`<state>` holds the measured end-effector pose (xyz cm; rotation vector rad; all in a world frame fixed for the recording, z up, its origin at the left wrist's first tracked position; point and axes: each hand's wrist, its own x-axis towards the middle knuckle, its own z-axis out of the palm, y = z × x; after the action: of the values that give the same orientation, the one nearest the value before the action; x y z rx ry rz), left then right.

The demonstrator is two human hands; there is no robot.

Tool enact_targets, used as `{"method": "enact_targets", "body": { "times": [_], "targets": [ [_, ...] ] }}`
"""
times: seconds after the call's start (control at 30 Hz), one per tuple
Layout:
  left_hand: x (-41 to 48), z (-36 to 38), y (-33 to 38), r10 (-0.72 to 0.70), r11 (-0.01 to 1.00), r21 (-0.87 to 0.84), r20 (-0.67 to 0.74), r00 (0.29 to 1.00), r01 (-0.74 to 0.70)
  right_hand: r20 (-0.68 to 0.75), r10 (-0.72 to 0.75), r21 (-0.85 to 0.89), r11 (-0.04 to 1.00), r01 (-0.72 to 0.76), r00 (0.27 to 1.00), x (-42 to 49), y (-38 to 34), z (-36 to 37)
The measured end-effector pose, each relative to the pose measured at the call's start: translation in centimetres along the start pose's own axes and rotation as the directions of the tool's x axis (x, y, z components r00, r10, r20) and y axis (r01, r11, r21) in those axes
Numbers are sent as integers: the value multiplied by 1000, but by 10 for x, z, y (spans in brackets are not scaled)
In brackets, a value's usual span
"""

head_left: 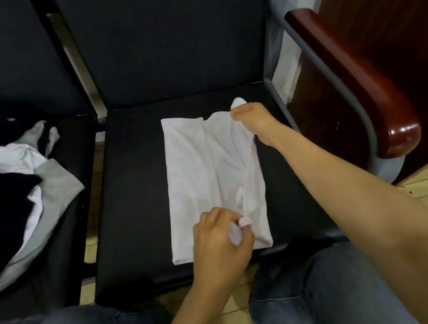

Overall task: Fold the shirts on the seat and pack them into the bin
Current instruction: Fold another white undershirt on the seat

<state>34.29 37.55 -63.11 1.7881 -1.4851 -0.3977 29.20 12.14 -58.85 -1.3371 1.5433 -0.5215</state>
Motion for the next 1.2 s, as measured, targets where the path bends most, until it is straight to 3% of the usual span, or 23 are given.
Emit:
{"method": "enact_targets", "body": {
  "times": [0.07, 0.17, 0.23, 0.3, 0.4, 0.5, 0.63, 0.7, 0.8, 0.87, 0.97, 1.07, 1.2],
  "targets": [
    [-7, -13, -7, -113, 993, 52, 91, 989, 108, 70, -50, -56, 997, 54, 996, -2, -8, 22],
    [-15, -19, -16, -258, 942, 277, 232, 938, 190, 279, -115, -47, 990, 134, 953, -11, -5, 49],
    [-19, -21, -20, -282, 945, 222, 187, 941, 239, 277, -146, -57, 984, 168, 950, -11, 3, 58],
    [-20, -18, -22, -182, 979, 122, 164, 970, 163, 201, -210, -175, 953, 246, 957, -12, 9, 60],
    [-21, -6, -31, -2, 961, 270, 244, 970, -66, 179, -363, -383, 831, 404, 915, -25, 27, 54],
    [-24, 3, -43, -59, 898, 421, 405, 912, -128, 222, -462, -514, 693, 505, 859, -40, 58, 56],
    [-33, 9, -55, -113, 867, 473, 492, 863, -156, 421, -322, -767, 373, 522, 848, -57, 99, 59],
    [-30, 4, -52, -101, 854, 487, 502, 859, -184, 461, -298, -760, 354, 546, 836, -58, 98, 56],
    [-22, -9, -47, 16, 868, 423, 497, 867, -259, 481, -316, -673, 465, 576, 817, -67, 88, 50],
    [-17, -29, -52, 45, 896, 363, 497, 866, -255, 395, -491, -587, 515, 625, 776, -86, 89, 40],
    [-12, -54, -67, 121, 864, 407, 401, 908, -295, 369, -683, -514, 415, 751, 630, -129, 103, 16],
    [-16, -70, -72, 58, 846, 463, 411, 910, -263, 526, -616, -543, 286, 790, 585, -167, 123, -7],
    [-26, -73, -79, 46, 877, 419, 416, 908, -236, 604, -374, -652, 278, 706, 704, -184, 144, -17]
  ]
}}
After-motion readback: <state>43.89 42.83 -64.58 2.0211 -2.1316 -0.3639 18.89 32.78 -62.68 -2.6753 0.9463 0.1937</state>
